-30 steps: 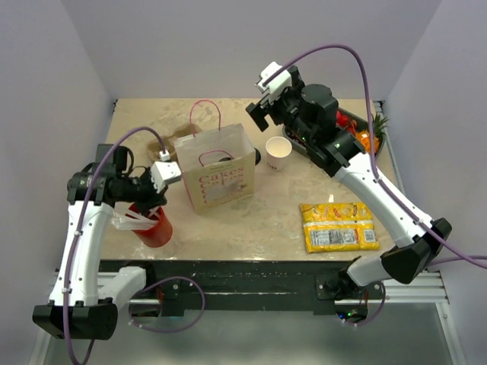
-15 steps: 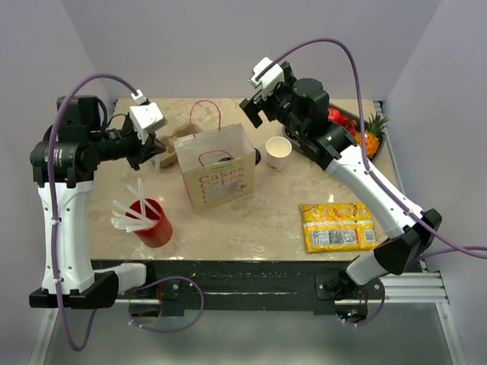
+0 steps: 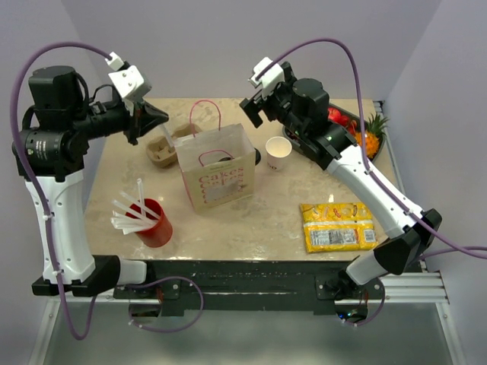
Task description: Pack the takeout coffee
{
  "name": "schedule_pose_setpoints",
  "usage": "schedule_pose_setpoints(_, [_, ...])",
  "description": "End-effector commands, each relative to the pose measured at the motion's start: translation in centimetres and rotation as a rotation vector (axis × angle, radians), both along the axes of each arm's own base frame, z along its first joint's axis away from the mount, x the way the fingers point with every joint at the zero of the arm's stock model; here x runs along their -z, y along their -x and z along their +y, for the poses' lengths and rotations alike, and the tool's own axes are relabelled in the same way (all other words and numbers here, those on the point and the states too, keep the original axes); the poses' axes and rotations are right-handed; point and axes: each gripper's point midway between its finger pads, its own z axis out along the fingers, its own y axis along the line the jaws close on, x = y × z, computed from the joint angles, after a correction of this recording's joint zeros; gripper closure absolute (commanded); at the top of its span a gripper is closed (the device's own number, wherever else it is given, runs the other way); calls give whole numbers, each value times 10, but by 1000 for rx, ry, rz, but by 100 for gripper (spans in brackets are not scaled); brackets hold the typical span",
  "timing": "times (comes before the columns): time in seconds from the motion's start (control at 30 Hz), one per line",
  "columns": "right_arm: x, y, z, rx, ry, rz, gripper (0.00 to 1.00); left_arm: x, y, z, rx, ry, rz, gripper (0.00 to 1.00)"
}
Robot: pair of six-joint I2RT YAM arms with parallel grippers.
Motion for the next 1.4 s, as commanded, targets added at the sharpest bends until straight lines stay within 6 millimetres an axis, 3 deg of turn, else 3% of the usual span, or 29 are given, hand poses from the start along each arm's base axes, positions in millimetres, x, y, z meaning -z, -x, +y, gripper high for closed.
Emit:
schedule_pose_setpoints(0.0, [-26,-2,-21,85,-54,-24,1,-32,-6,-4,4,36,-96,100])
schedule_pose_setpoints(0.2, [-15,-19,-44,160,-48,105,1,-47,-2,-21,125,111,-94,100])
schedule_pose_setpoints(0.23, [-5,-25,-44,171,-29,136,1,-41,-3,-24,143,123,-65,100])
schedule_pose_setpoints(0.4, [9,-36,-64,230,6,198,1,-17,1,-31,202,155,37,100])
schedule_pose_setpoints(0.47, [10,-38,-68,238,-6,206,1,10,-9,-28,167,150,113,100])
schedule_pose_setpoints(0.5, [10,-37,-67,234,-8,209,1,13,-10,-27,153,145,106,94])
schedule_pose_setpoints(0.53, [11,-36,-66,229,-9,215,1,27,-14,-26,139,143,142,65])
schedule_pose_setpoints(0.6, [9,-34,-65,216,-14,214,1,21,-17,-23,115,138,90,41])
schedule_pose_setpoints(0.7, [13,-29,-63,184,2,229,1,-6,-27,-17,43,154,-25,24])
schedule_pose_setpoints(0.8, [24,-18,-57,125,25,271,1,-31,-43,-4,-72,163,-136,15])
schedule_pose_setpoints(0.87, [29,-16,-59,145,9,305,1,-37,-60,10,-195,177,-157,13])
schedule_pose_setpoints(0.97, [40,-17,-73,238,12,348,1,-46,-82,33,-352,197,-226,11])
schedule_pose_setpoints(1.03, [38,-21,-89,344,-7,333,1,-39,-95,46,-444,201,-232,9])
schedule_pose_setpoints(1.07, [38,-24,-95,384,-12,326,1,-45,-98,51,-470,208,-270,7])
schedule_pose_setpoints(1.17, [22,-35,-124,579,-58,260,1,-33,-124,74,-592,199,-270,2])
schedule_pose_setpoints(1.2, [0,-40,-131,638,-125,201,1,-35,-129,77,-613,206,-270,2])
schedule_pose_setpoints(1.23, [-8,-46,-139,692,-147,174,1,-34,-136,100,-688,227,-254,1])
schedule_pose_setpoints(1.27, [-40,-45,-143,706,-210,114,1,-25,-151,111,-722,239,-223,1])
schedule_pose_setpoints(1.37, [-94,-41,-152,717,-338,-16,1,-28,-166,147,-816,303,-204,0])
